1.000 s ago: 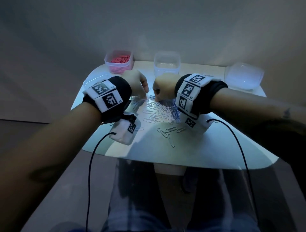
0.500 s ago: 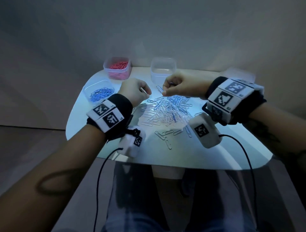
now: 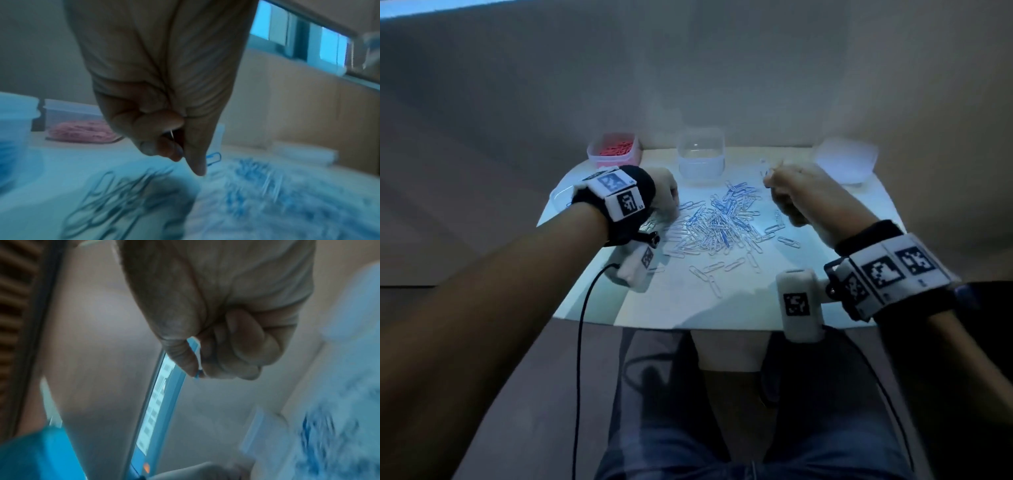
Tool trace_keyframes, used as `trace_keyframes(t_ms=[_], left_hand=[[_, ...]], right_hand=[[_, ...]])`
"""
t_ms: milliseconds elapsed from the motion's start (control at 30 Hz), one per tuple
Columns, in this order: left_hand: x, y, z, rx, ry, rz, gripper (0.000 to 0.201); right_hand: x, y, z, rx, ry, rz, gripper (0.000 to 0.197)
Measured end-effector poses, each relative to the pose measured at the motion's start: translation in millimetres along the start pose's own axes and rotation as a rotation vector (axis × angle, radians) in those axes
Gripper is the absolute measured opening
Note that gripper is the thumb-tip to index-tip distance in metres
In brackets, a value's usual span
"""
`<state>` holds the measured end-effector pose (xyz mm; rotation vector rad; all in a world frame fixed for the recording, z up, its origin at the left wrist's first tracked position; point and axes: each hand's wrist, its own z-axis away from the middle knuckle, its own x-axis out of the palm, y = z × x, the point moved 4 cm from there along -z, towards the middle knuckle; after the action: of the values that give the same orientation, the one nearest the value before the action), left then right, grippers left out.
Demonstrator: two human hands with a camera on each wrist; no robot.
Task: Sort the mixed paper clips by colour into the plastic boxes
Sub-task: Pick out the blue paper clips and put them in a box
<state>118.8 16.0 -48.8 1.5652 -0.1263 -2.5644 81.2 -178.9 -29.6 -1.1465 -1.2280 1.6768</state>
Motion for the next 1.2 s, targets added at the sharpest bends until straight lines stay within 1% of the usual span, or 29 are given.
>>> trace_keyframes(t_ms=[100, 167, 233, 300, 333, 400, 600, 733, 800, 900, 1067, 1200], left_hand=[[-12, 0, 7, 0.024, 0.066, 0.160, 0.013], [-18, 6, 19, 0.109, 0.144, 0.288, 0.017], [-21, 22, 37, 0.238, 0.217, 0.429, 0.017], [-15, 41, 55, 0.364, 0.224, 0.582, 0.016], [-12, 49, 62, 0.409, 0.223, 0.632, 0.018], [-5, 57, 67, 0.444, 0.206, 0.682, 0.020], [1, 55, 68, 0.412, 0.166, 0.750, 0.021], [4, 47, 70, 0.418, 0.192, 0.779, 0.019], [5, 42, 72, 0.412, 0.221, 0.827, 0.016], [8, 35, 73, 0.382, 0.244, 0.901, 0.010], [15, 29, 71, 0.317, 0.303, 0.810, 0.011], [15, 25, 67, 0.257, 0.295, 0.816, 0.015]], right_hand=[[13, 10, 10, 0.024, -0.089, -0.242, 0.034], [18, 12, 14, 0.021, -0.118, -0.327, 0.033], [19, 11, 16, 0.019, -0.103, -0.360, 0.031], [19, 11, 18, 0.011, -0.066, -0.370, 0.030], [19, 10, 19, -0.005, -0.048, -0.346, 0.030], [20, 10, 21, -0.048, -0.023, -0.254, 0.029], [18, 6, 23, -0.127, 0.028, 0.017, 0.020], [24, 2, 22, -0.184, 0.025, 0.223, 0.018], [28, 2, 20, -0.193, 0.046, 0.225, 0.017], [33, 5, 17, -0.168, 0.095, 0.156, 0.019], [45, 9, 10, -0.090, 0.055, 0.165, 0.023], [47, 4, 4, -0.097, 0.101, 0.171, 0.026]])
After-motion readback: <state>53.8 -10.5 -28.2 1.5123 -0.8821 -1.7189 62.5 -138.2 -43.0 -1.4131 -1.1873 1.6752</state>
